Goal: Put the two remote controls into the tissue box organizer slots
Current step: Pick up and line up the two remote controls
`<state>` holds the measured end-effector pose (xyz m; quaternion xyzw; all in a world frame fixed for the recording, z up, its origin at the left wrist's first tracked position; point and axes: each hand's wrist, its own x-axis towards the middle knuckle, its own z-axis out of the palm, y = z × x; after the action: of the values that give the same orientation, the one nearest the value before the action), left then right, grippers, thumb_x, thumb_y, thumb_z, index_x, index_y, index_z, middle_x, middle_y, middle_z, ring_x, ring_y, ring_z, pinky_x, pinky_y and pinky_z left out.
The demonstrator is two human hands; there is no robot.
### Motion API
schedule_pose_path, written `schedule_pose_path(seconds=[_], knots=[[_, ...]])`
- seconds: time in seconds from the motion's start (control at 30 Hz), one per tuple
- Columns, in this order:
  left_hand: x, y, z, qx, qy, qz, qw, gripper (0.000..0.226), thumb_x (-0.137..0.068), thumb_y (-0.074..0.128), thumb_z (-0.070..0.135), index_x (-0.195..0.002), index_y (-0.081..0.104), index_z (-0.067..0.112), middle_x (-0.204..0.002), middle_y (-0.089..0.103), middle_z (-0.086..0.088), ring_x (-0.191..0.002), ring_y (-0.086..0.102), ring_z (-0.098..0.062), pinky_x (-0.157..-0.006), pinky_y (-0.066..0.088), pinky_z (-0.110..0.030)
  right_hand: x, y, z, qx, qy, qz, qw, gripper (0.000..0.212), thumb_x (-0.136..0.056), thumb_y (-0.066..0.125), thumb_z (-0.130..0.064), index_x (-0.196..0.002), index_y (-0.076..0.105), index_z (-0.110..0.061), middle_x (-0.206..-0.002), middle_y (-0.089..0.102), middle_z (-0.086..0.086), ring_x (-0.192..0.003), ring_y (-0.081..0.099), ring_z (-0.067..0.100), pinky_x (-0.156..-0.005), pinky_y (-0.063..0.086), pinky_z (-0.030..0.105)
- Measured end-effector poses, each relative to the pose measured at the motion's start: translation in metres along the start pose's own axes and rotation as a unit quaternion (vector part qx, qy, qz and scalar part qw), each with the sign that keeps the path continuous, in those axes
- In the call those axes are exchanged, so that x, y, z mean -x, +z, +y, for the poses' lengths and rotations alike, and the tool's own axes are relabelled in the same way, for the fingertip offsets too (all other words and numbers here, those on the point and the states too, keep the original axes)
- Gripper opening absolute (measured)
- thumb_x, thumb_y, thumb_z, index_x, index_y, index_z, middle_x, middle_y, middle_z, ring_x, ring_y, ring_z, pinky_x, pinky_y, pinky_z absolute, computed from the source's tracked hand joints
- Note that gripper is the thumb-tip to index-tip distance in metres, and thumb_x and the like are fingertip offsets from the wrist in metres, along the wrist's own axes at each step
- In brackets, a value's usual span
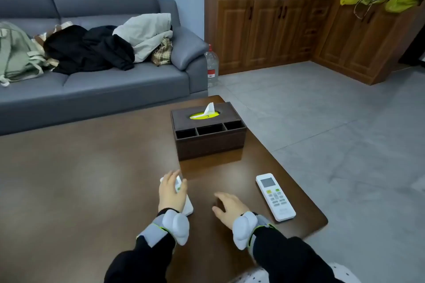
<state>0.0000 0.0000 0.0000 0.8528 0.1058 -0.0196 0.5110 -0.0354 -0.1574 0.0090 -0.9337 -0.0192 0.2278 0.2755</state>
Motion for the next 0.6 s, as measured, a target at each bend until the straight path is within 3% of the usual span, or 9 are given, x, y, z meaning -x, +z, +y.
schedule_pose_path(seconds=[0.07, 0.13, 0.2, 0.23, 0.27, 0.37, 0.43, 0.5, 0.6], knots=[[-0.006, -0.004, -0.002, 0.037, -0.045, 0.032, 0.998, 0.05, -0.096, 0.042, 0.017, -0.144, 0.033, 0.009, -0.158, 0.023, -0.01, -0.147, 0.017, -0.024, -0.12, 0.015, -0.038, -0.009, 0.005, -0.016, -0.1, 0.008, 0.014, 0.995, 0.053, -0.096, 0.04, -0.03, -0.146, 0.027, -0.019, -0.153, 0.032, 0.002, -0.141, 0.031, 0.019, -0.114, 0.029, 0.032], [-0.011, -0.005, -0.007, 0.112, -0.106, 0.027, 0.988, 0.055, -0.097, 0.039, 0.018, -0.149, 0.021, 0.011, -0.157, 0.024, -0.009, -0.143, 0.027, -0.027, -0.116, 0.026, -0.034, -0.019, 0.012, -0.04, -0.192, 0.005, 0.005, 0.981, 0.051, -0.097, 0.038, -0.028, -0.146, 0.027, -0.017, -0.153, 0.034, 0.003, -0.14, 0.034, 0.02, -0.115, 0.029, 0.032], [-0.014, -0.002, -0.014, 0.176, -0.16, 0.008, 0.971, 0.053, -0.098, 0.036, 0.018, -0.148, 0.02, 0.011, -0.134, 0.052, -0.011, -0.115, 0.054, -0.033, -0.087, 0.047, -0.015, -0.032, 0.019, -0.059, -0.281, 0.019, -0.008, 0.96, 0.049, -0.099, 0.034, -0.025, -0.146, 0.027, -0.013, -0.153, 0.033, 0.005, -0.14, 0.033, 0.02, -0.116, 0.027, 0.031], [-0.015, -0.002, -0.017, 0.195, -0.17, 0.003, 0.966, 0.049, -0.099, 0.034, 0.018, -0.146, 0.025, 0.007, -0.116, 0.06, -0.011, -0.097, 0.06, -0.032, -0.071, 0.049, -0.009, -0.036, 0.021, -0.064, -0.321, 0.03, -0.009, 0.947, 0.048, -0.099, 0.033, -0.025, -0.145, 0.028, -0.012, -0.153, 0.033, 0.005, -0.14, 0.034, 0.021, -0.116, 0.026, 0.03], [-0.016, -0.002, -0.016, 0.207, -0.181, 0.002, 0.961, 0.048, -0.099, 0.033, 0.018, -0.145, 0.027, 0.005, -0.11, 0.061, -0.015, -0.093, 0.06, -0.033, -0.069, 0.049, -0.011, -0.038, 0.021, -0.069, -0.357, 0.045, -0.008, 0.933, 0.047, -0.099, 0.032, -0.025, -0.145, 0.03, -0.011, -0.152, 0.035, 0.006, -0.139, 0.035, 0.022, -0.115, 0.027, 0.03], [-0.022, 0.0, -0.022, 0.249, -0.212, -0.006, 0.945, 0.053, -0.099, 0.031, 0.021, -0.147, 0.02, 0.002, -0.138, 0.047, -0.028, -0.116, 0.053, -0.041, -0.092, 0.042, -0.036, -0.041, 0.023, -0.072, -0.429, 0.075, -0.006, 0.9, 0.046, -0.099, 0.033, -0.025, -0.141, 0.036, -0.009, -0.144, 0.046, 0.01, -0.131, 0.045, 0.024, -0.105, 0.037, 0.028], [-0.02, 0.004, -0.02, 0.298, -0.228, -0.002, 0.927, 0.055, -0.099, 0.032, 0.023, -0.149, 0.018, 0.007, -0.14, 0.047, -0.026, -0.118, 0.052, -0.04, -0.088, 0.038, -0.035, -0.04, 0.02, -0.07, -0.455, 0.087, -0.009, 0.886, 0.042, -0.099, 0.032, -0.025, -0.133, 0.047, -0.007, -0.128, 0.058, 0.015, -0.113, 0.057, 0.024, -0.079, 0.047, 0.024], [-0.017, 0.01, -0.017, 0.358, -0.247, -0.003, 0.9, 0.056, -0.097, 0.034, 0.031, -0.15, 0.02, 0.015, -0.133, 0.051, -0.02, -0.119, 0.053, -0.038, -0.092, 0.04, -0.037, -0.037, 0.015, -0.065, -0.46, 0.098, -0.006, 0.882, 0.042, -0.099, 0.031, -0.028, -0.125, 0.055, -0.006, -0.121, 0.063, 0.017, -0.095, 0.057, 0.02, -0.058, 0.043, 0.017], [-0.009, 0.027, -0.011, 0.405, -0.274, -0.027, 0.872, 0.06, -0.096, 0.035, 0.041, -0.149, 0.025, 0.016, -0.121, 0.055, -0.019, -0.1, 0.058, -0.034, -0.087, 0.043, -0.039, -0.031, 0.007, -0.047, -0.449, 0.123, -0.001, 0.885, 0.047, -0.098, 0.028, -0.033, -0.122, 0.057, -0.005, -0.127, 0.061, 0.017, -0.099, 0.059, 0.023, -0.066, 0.046, 0.021]])
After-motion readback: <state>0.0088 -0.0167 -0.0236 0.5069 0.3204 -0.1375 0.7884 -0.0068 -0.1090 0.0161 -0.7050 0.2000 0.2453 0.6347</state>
